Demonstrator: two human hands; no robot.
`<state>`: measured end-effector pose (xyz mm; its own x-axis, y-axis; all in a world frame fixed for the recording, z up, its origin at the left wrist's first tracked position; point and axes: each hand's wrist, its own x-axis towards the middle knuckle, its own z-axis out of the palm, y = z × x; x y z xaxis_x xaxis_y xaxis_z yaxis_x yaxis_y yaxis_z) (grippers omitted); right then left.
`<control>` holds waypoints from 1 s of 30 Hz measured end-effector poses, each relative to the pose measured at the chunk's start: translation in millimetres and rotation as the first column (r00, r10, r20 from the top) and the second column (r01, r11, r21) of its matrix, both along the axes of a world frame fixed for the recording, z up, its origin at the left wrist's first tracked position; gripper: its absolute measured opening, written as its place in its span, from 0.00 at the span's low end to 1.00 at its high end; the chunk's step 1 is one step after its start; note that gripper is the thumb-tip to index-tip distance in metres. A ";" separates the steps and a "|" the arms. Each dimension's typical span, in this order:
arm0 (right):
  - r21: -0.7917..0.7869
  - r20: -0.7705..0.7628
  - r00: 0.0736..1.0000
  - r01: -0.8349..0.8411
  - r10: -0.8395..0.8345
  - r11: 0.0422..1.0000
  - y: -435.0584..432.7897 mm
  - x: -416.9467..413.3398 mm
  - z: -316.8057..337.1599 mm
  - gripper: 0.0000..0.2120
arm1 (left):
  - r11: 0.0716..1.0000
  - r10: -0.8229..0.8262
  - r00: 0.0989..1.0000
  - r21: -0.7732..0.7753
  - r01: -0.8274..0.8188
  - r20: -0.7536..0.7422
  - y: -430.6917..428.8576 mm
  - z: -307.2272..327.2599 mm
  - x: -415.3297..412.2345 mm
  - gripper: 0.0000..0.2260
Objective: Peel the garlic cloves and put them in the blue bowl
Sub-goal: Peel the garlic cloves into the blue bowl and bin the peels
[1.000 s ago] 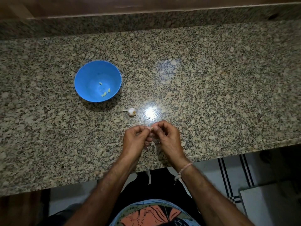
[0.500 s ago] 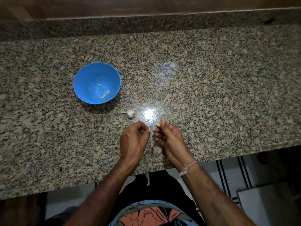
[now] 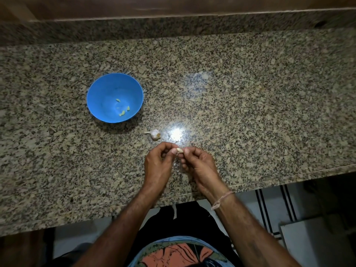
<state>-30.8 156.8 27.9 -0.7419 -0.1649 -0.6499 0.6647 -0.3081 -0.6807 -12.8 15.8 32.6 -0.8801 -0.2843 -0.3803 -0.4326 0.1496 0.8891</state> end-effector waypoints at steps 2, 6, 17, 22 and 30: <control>0.112 -0.072 0.997 -0.006 0.014 0.994 0.4 -0.5 1.2 0.06 | 1.000 0.022 1.000 0.010 -0.022 0.010 -1.4 -2.9 0.2 0.05; 0.224 -0.183 0.978 -0.063 0.105 0.972 2.2 -4.0 9.1 0.09 | 0.999 0.046 0.999 0.015 -0.046 -0.009 -1.4 -4.9 1.1 0.05; 0.474 -0.425 0.866 -0.037 0.265 0.880 -3.5 1.7 -0.7 0.10 | 0.996 0.087 0.995 0.032 -0.089 0.044 0.0 -7.5 2.5 0.03; 0.673 -0.535 0.695 0.007 0.480 0.740 -3.6 0.8 -3.0 0.06 | 0.990 0.040 0.998 -0.138 -0.033 0.046 1.9 -5.4 3.4 0.05; 0.583 -0.550 0.750 0.029 0.367 0.812 -3.8 3.2 1.3 0.05 | 0.953 -0.029 1.000 -0.300 0.027 -0.003 5.1 5.8 4.5 0.04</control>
<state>-27.6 153.1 29.1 -0.9907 -0.1119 -0.0774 0.0402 0.3026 -0.9523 -8.4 20.9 38.4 -0.8916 -0.3599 -0.2748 -0.4182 0.4220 0.8044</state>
